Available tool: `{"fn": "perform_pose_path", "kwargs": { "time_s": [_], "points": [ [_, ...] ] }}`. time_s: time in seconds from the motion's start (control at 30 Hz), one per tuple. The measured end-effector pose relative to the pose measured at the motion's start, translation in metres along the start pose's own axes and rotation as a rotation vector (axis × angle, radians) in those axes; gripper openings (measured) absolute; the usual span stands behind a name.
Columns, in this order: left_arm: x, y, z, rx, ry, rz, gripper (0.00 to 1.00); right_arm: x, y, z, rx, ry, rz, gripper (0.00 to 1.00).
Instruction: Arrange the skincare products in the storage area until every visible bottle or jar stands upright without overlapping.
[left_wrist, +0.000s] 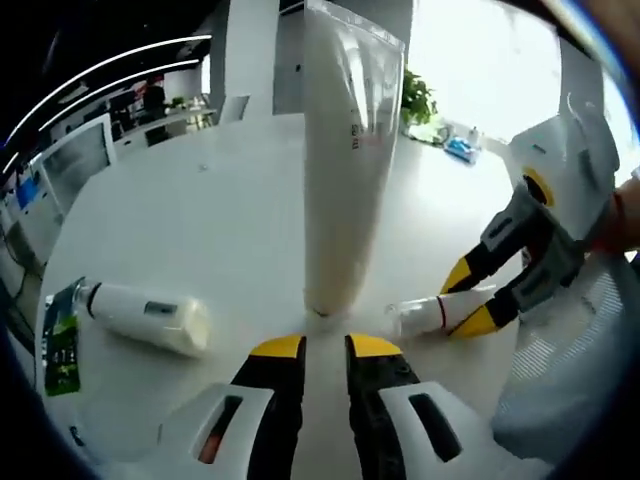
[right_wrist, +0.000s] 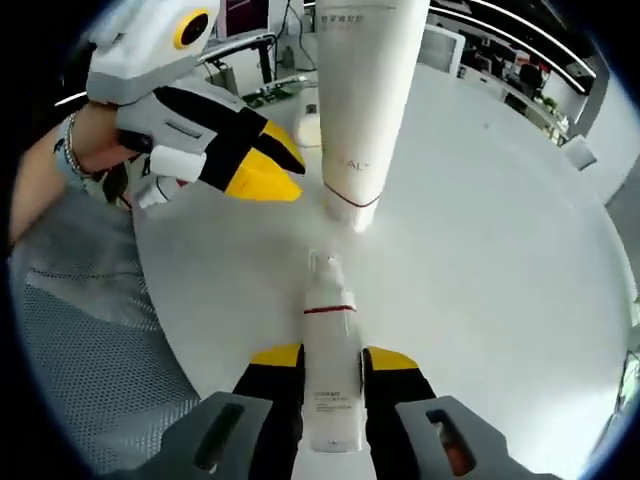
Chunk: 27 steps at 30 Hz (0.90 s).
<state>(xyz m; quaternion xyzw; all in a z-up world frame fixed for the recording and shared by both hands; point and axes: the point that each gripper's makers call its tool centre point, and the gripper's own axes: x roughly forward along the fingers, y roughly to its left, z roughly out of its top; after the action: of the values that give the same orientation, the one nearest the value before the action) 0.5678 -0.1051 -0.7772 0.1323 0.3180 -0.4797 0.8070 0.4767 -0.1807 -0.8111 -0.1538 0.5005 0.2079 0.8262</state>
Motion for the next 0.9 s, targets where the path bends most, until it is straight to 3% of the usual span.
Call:
{"fn": "perform_pose_path", "kwargs": {
  "time_s": [0.1,0.27,0.57,0.73,0.9],
  "points": [
    [0.0,0.001,-0.001,0.007,0.006,0.004,0.13,0.001,0.0,0.003,-0.016,0.013,0.016,0.15],
    [0.001,-0.002,-0.004,0.007,0.017,-0.01,0.13,0.002,0.002,0.004,-0.13,0.065,0.04,0.15],
    [-0.004,0.0,-0.015,0.008,0.055,-0.002,0.14,0.006,0.007,0.008,-0.256,0.208,0.105,0.15],
    [-0.015,-0.001,-0.006,0.018,0.022,-0.006,0.14,0.007,0.007,0.008,-0.339,0.271,0.126,0.15],
    [-0.025,0.002,-0.008,0.008,0.035,-0.011,0.15,0.008,0.007,0.008,-0.331,0.321,0.13,0.15]
  ]
}}
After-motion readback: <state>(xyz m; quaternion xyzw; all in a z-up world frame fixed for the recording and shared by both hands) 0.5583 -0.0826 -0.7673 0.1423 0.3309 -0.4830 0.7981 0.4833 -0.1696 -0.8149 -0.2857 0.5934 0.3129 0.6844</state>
